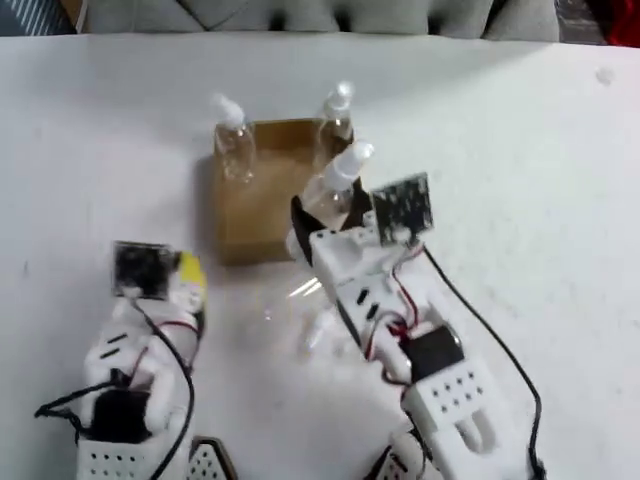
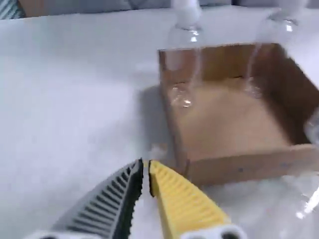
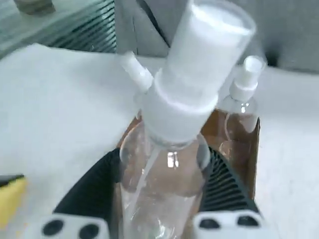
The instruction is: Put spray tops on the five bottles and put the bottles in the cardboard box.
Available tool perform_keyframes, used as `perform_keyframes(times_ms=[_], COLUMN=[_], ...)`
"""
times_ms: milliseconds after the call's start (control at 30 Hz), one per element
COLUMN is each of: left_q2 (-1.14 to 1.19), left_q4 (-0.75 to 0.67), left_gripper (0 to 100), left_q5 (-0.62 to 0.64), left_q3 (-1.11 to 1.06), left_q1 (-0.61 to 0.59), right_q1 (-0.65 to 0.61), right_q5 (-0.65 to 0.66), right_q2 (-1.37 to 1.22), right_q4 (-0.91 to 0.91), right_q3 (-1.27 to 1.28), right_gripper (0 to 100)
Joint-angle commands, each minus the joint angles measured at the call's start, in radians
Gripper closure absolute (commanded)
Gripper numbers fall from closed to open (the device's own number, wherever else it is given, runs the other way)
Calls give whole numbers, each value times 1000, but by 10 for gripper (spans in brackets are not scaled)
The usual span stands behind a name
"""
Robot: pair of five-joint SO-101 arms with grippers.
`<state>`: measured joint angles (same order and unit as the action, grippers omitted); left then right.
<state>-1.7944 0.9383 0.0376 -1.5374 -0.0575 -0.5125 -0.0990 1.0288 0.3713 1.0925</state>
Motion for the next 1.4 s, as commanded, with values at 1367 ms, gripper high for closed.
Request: perform_keyframes(times_ms=[1367], left_q2=[-7], left_q4=[-175], left_gripper=[973], left_q5=[-14], left_q3=[-157], left_q1=[-170], right_q1=[156], right_q5=[141], right_q2=[-972], right_q4=[-570], right_q3=[-416], right_gripper=[984])
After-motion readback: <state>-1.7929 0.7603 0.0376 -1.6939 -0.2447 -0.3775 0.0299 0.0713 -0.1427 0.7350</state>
